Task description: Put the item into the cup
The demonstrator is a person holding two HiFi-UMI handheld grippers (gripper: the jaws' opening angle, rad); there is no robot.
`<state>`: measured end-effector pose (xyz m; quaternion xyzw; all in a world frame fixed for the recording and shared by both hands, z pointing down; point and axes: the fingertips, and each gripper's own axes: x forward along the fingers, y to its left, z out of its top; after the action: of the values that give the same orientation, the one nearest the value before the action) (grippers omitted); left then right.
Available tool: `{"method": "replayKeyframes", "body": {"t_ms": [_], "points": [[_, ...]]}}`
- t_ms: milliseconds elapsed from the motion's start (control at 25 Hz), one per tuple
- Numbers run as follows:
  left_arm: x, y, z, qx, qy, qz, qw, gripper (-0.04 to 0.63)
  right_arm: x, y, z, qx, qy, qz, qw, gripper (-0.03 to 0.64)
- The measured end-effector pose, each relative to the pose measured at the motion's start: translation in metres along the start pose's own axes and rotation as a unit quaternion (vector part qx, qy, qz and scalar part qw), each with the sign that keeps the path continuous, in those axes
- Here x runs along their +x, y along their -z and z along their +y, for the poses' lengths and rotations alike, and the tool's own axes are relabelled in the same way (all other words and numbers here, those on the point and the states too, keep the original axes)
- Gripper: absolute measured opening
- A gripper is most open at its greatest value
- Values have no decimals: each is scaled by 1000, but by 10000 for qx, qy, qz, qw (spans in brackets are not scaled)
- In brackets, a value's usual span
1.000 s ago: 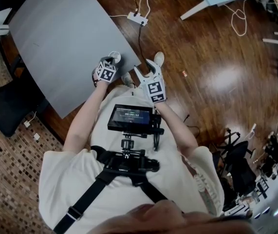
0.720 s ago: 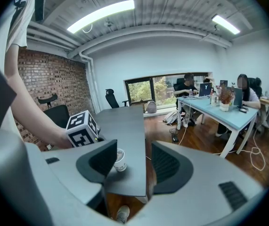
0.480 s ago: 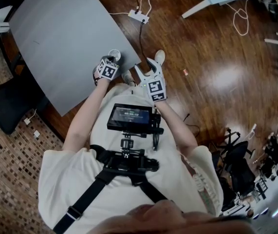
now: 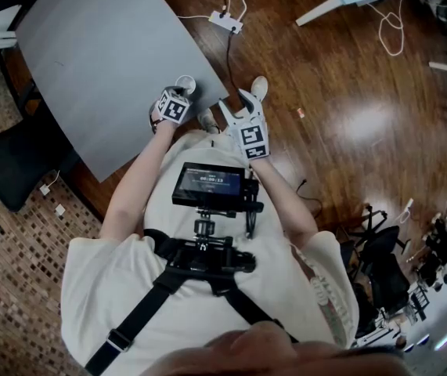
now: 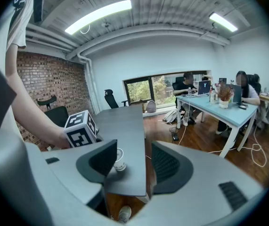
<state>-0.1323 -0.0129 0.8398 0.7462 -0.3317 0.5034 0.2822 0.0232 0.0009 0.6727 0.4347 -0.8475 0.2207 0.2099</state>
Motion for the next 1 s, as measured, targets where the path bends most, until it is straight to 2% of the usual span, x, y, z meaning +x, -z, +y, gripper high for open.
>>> {"method": "replayKeyframes", "body": {"t_ms": [320, 560, 800, 1000], "points": [[2, -2, -2, -18, 97, 70, 9999, 29, 0, -10, -2, -16, 50, -76, 10000, 242], [0, -4, -6, -32, 72, 72, 9999, 79, 1, -12, -2, -39, 26, -90, 9999, 242], [-7, -11, -9, -54, -16, -100, 9999, 98, 2, -10, -3, -41, -7, -42, 10000, 242], [-18, -19, -7, -195, -72, -460, 9987, 114, 2, -7, -5, -55, -34, -33, 10000, 242]]}}
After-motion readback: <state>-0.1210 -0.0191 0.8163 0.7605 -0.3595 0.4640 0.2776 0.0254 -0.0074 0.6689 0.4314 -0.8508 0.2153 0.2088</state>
